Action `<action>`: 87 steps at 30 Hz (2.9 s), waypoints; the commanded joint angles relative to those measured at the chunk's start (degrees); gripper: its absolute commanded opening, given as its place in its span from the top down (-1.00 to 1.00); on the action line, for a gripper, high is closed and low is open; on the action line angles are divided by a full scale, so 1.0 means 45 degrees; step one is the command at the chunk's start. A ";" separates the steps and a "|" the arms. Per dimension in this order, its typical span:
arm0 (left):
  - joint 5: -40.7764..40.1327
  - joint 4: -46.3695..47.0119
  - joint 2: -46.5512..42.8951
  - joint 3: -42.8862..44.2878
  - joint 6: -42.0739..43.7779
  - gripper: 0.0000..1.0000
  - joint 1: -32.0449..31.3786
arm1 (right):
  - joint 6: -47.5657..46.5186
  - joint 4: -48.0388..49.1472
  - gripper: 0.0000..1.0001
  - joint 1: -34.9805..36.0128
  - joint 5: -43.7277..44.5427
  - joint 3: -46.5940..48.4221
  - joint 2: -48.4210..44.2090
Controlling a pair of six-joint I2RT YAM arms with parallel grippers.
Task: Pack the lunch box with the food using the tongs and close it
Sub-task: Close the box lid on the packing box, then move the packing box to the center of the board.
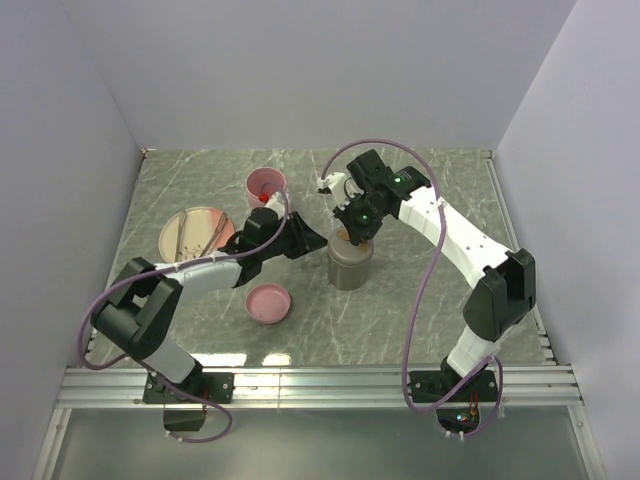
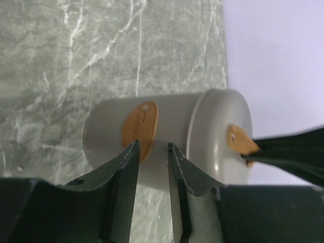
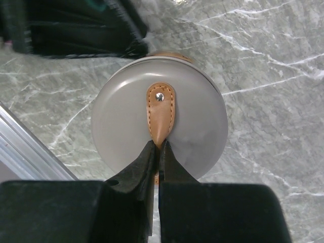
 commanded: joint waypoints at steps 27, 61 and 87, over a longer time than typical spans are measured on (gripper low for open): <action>0.0973 0.1543 0.2621 0.1910 -0.2738 0.49 -0.4025 | -0.0828 -0.0853 0.87 -0.0197 -0.0482 -0.3923 -0.3001; 0.1461 -0.3417 -0.3783 0.1325 0.3352 -0.24 -0.0398 | -0.0436 0.0633 -0.02 -0.0158 -0.0658 -0.6289 -0.6949; 0.9602 -0.8808 -0.8786 0.1947 0.8062 -0.69 0.8134 | -0.1842 0.0808 -0.58 -0.0197 0.0942 -0.3051 -0.7009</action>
